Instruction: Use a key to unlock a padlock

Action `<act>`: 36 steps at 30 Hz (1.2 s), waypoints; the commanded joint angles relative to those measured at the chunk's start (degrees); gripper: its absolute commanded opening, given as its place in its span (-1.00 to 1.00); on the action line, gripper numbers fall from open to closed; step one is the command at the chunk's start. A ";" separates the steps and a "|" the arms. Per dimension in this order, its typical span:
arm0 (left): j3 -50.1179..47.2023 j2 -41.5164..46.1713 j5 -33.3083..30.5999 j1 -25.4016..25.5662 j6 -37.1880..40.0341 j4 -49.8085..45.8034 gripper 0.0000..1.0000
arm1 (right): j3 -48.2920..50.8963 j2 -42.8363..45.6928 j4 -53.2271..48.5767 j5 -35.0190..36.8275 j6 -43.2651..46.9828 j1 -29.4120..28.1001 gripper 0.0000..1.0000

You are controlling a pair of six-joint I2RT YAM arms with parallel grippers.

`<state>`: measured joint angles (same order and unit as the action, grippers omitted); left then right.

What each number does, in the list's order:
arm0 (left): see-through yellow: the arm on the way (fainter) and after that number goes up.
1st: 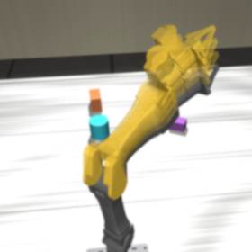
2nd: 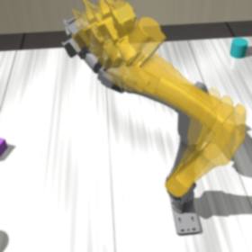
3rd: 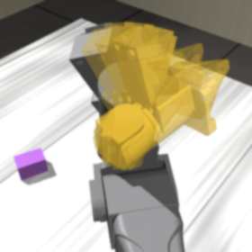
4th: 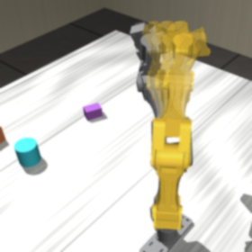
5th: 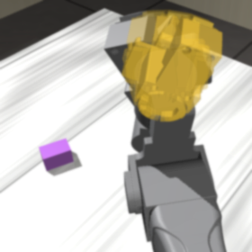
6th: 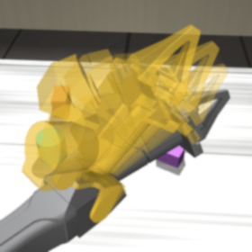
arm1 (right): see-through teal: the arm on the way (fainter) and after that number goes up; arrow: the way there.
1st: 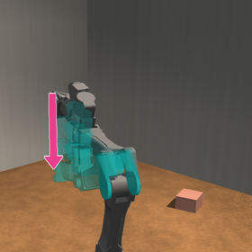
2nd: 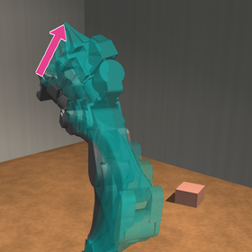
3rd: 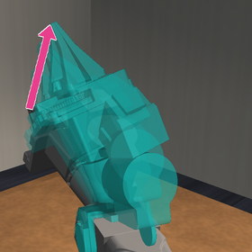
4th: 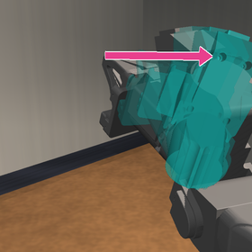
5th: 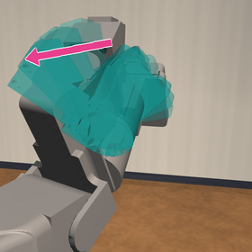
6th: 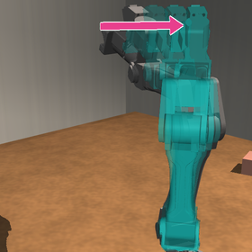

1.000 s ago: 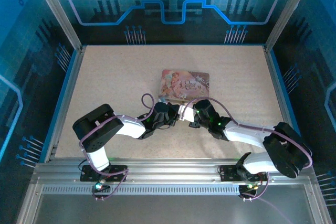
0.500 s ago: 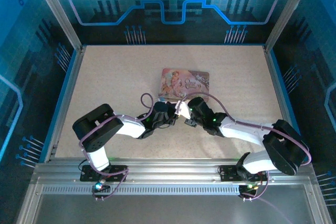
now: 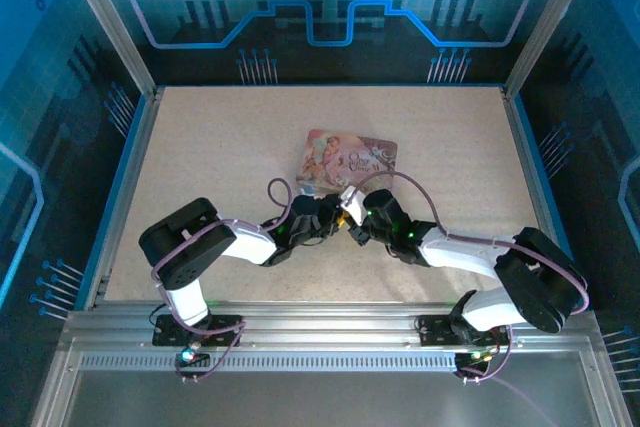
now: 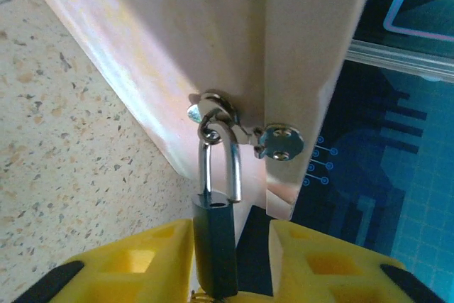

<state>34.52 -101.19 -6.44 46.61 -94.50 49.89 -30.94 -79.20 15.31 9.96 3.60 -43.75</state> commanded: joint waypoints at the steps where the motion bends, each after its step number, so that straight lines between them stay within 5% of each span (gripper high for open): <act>1: -1.64 2.54 0.55 -0.76 1.08 1.63 -0.22 | 2.38 -0.50 4.31 -5.16 -5.65 1.91 -1.00; 11: -6.01 14.04 -1.19 -3.22 6.70 -8.89 0.08 | 7.05 -0.21 9.78 -10.43 -15.09 5.81 -1.00; 22: -3.58 29.52 -4.74 -5.64 18.27 -31.45 0.27 | 8.03 1.24 5.67 -16.73 -25.91 10.01 -1.00; 36: -3.02 38.66 -6.46 -5.58 22.72 -42.17 0.31 | 11.87 -3.33 10.81 -17.04 -35.23 12.02 -0.90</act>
<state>29.98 -63.70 -12.23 41.34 -74.28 11.16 -20.49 -80.51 25.39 -6.57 -28.32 -32.53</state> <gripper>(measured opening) 0.657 0.054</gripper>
